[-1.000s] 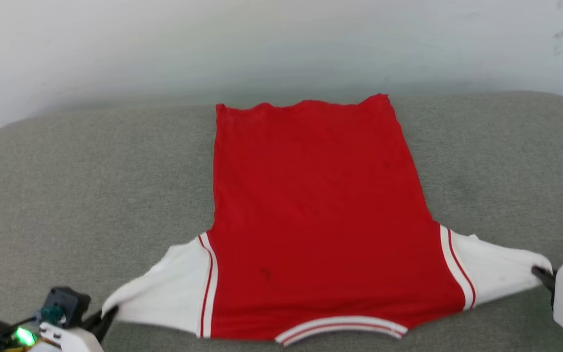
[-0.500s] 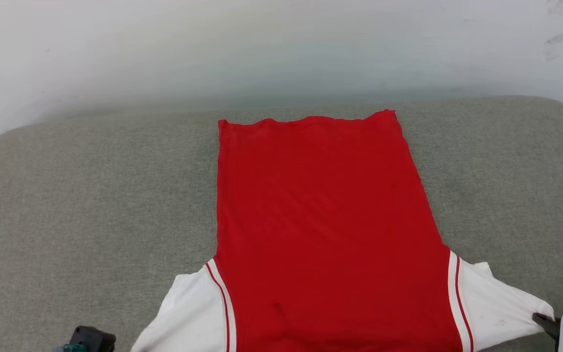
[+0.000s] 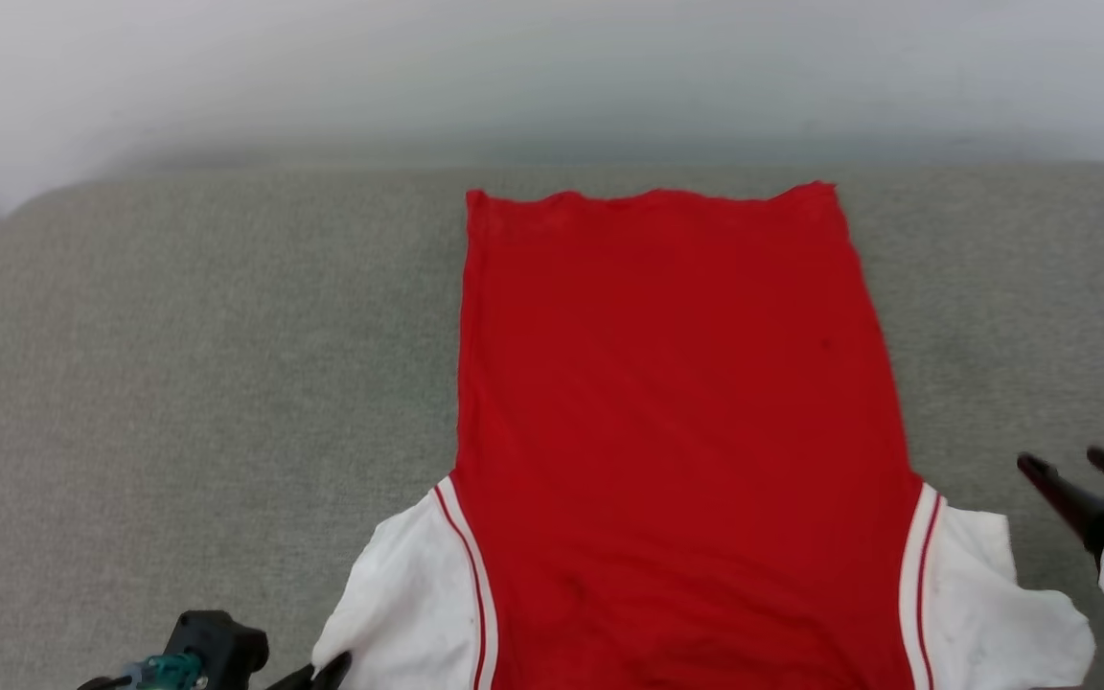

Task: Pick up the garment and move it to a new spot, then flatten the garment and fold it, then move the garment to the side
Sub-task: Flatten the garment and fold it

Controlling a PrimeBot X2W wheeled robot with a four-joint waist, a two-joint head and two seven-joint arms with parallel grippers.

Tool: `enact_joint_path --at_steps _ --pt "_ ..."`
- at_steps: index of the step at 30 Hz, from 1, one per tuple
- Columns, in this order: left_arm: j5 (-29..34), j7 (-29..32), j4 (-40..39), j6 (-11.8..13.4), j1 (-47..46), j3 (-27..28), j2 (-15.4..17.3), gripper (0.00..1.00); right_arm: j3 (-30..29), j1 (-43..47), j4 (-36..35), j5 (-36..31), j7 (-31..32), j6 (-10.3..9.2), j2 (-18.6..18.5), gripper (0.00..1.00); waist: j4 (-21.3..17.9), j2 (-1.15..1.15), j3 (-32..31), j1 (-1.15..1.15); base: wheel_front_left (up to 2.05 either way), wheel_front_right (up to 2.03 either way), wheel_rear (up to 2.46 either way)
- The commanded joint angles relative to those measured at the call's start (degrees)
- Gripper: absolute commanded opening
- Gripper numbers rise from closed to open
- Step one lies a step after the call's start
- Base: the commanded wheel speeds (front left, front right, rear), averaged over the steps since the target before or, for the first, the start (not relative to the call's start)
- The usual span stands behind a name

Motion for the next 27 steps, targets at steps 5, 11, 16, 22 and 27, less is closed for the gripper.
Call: enact_joint_path --at_steps 5,11,16,22,27 --pt "-0.7 1.1 -5.5 -0.1 -1.9 0.3 -0.1 0.0 -0.8 -9.3 -2.9 -1.5 5.7 -0.02 1.5 1.0 4.9 0.0 7.3 0.0 0.0 0.0 0.0" --pt "1.4 0.7 -9.0 -1.2 -5.3 -0.4 -1.1 0.0 -2.6 -23.6 -0.5 -4.4 13.6 -0.02 1.2 1.0 9.8 0.0 15.2 0.0 0.0 0.0 0.0" --pt "3.4 0.4 -10.1 -3.3 -8.8 -2.5 -3.2 0.0 -3.6 -36.6 5.8 -9.1 17.6 -0.02 0.2 1.0 14.4 0.0 21.3 0.0 0.0 0.0 0.0" --pt "4.1 -0.1 -9.5 -5.6 -12.4 -4.6 -6.0 0.0 -6.3 -48.2 14.9 -15.5 20.7 -0.02 -1.6 1.0 20.1 0.0 25.8 0.0 0.0 0.0 0.0" --pt "4.6 -1.0 -8.1 -6.8 -14.4 -5.5 -7.8 0.0 -8.5 -52.7 20.4 -20.8 22.3 -0.02 -3.4 1.0 23.7 0.0 27.6 0.0 0.0 0.0 0.0"
